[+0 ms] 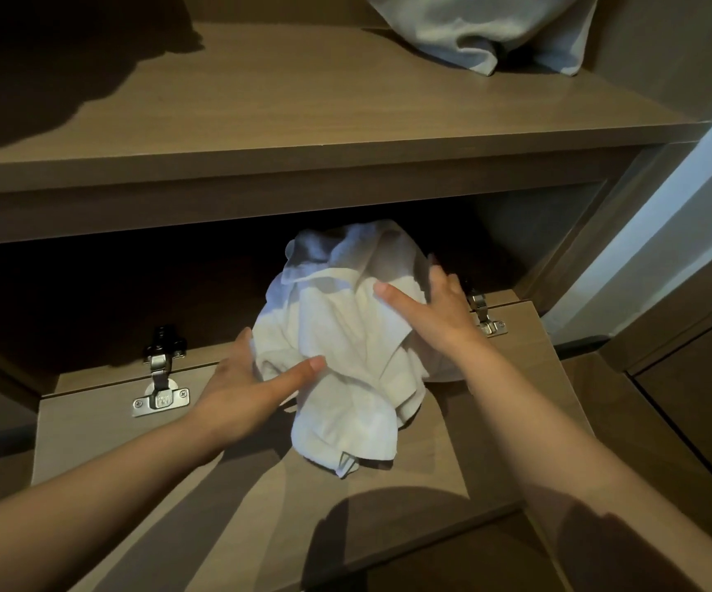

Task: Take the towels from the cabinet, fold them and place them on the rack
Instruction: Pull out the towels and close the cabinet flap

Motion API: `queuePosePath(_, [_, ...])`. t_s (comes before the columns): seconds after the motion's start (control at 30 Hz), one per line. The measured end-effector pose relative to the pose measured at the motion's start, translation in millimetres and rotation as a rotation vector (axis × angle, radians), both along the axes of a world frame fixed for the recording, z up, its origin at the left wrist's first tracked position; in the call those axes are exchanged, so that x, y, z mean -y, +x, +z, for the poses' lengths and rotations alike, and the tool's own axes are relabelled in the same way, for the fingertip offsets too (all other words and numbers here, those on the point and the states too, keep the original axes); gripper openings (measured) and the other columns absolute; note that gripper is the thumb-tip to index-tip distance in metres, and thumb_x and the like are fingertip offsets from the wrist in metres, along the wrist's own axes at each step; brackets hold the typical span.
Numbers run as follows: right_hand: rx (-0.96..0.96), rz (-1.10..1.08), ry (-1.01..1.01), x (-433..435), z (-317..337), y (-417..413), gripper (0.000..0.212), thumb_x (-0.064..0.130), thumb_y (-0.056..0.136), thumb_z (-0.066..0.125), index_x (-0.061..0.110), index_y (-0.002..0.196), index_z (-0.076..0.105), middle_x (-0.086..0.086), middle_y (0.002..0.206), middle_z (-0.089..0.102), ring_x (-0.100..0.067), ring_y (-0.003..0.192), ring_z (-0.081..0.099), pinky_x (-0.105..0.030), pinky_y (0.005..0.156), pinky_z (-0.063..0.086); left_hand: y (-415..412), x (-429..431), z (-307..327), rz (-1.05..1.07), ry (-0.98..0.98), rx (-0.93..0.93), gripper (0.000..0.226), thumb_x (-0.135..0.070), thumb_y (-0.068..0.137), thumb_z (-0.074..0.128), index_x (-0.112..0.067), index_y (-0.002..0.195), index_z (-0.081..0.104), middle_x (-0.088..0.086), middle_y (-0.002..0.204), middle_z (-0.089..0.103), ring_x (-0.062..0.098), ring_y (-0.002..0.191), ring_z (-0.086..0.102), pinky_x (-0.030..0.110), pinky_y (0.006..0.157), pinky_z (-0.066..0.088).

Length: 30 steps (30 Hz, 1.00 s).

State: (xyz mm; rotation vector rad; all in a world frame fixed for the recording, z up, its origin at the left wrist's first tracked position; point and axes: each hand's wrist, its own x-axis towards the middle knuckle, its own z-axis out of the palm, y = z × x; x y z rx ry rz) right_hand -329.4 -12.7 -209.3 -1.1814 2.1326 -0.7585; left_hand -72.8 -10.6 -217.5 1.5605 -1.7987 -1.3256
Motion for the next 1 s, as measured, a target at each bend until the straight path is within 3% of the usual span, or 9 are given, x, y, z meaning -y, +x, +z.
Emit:
queuePosePath(0.1, [0.094,0.014,0.053,10.1,-6.1,4.0,0.107,0.085,0.067,0.057,0.021,0.147,0.029,-0.009,0.158,0.026,-0.033,0.144,0.028,-0.053,0.111,0.033,-2.8,3.2,-4.5,0.052,0.062,-0.021,0.103,-0.090,0.046,0.063,-0.036,0.130,0.039,-0.016,0.119,0.059,0.015,0.109,0.058,0.049,0.092,0.052])
queuePosePath(0.17, [0.184,0.014,0.035,6.7,-13.2,5.5,0.101,0.082,0.066,0.061,0.022,0.143,0.033,-0.006,0.143,0.047,-0.031,0.130,0.047,-0.050,0.104,0.043,-4.9,5.1,-8.6,0.075,0.066,-0.074,0.103,-0.090,0.043,0.065,-0.038,0.129,0.039,-0.017,0.120,0.059,0.015,0.110,0.058,0.048,0.096,0.050])
queuePosePath(0.27, [0.239,0.007,-0.056,-2.2,-23.8,5.3,0.085,0.069,0.074,0.068,0.031,0.143,0.037,0.004,0.131,0.058,-0.022,0.120,0.056,-0.037,0.094,0.047,-8.1,4.1,-10.5,0.087,0.064,-0.162,0.097,-0.086,0.043,0.070,-0.047,0.127,0.039,-0.022,0.121,0.057,0.010,0.110,0.058,0.044,0.095,0.052])
queuePosePath(0.43, [0.424,-0.008,-0.134,-22.6,-33.9,15.1,0.070,0.056,0.076,0.075,0.036,0.136,0.047,0.014,0.118,0.063,-0.002,0.099,0.060,-0.017,0.065,0.047,-7.8,3.8,-10.8,0.078,0.106,-0.205,0.101,-0.080,0.043,0.075,-0.049,0.131,0.037,-0.014,0.126,0.057,0.018,0.111,0.060,0.047,0.095,0.052])
queuePosePath(0.57, [0.539,-0.067,-0.186,-42.1,-42.0,24.2,0.070,0.052,0.074,0.079,0.033,0.133,0.048,0.020,0.114,0.062,-0.004,0.103,0.062,-0.017,0.070,0.051,-2.6,1.6,-7.8,0.052,0.101,-0.163,0.119,-0.079,0.042,0.074,-0.044,0.144,0.025,-0.010,0.135,0.051,0.021,0.117,0.056,0.047,0.099,0.049])
queuePosePath(0.73, [0.609,-0.085,-0.221,-58.7,-50.0,37.4,0.081,0.055,0.069,0.080,0.032,0.139,0.047,0.010,0.126,0.063,-0.016,0.115,0.061,-0.046,0.099,0.051,-1.5,0.7,-6.0,0.040,0.130,-0.170,0.122,-0.079,0.041,0.074,-0.045,0.146,0.020,-0.010,0.137,0.049,0.022,0.119,0.054,0.049,0.102,0.046])
queuePosePath(0.87, [0.641,-0.115,-0.255,-69.4,-48.2,45.4,0.087,0.060,0.057,0.080,0.036,0.134,0.049,0.011,0.123,0.065,-0.014,0.112,0.063,-0.046,0.096,0.054,2.3,0.2,-4.8,0.028,0.143,-0.145,0.126,-0.083,0.039,0.072,-0.046,0.146,0.017,-0.009,0.140,0.047,0.023,0.121,0.053,0.049,0.103,0.045])
queuePosePath(1.0, [0.751,-0.048,-0.263,-82.7,-53.9,59.2,0.069,0.052,0.065,0.083,0.048,0.126,0.050,0.019,0.119,0.067,-0.007,0.109,0.066,-0.038,0.091,0.057,9.5,-4.1,-3.5,-0.021,0.048,-0.047,0.126,-0.089,0.037,0.066,-0.047,0.144,0.013,-0.012,0.140,0.042,0.021,0.121,0.050,0.044,0.100,0.046])
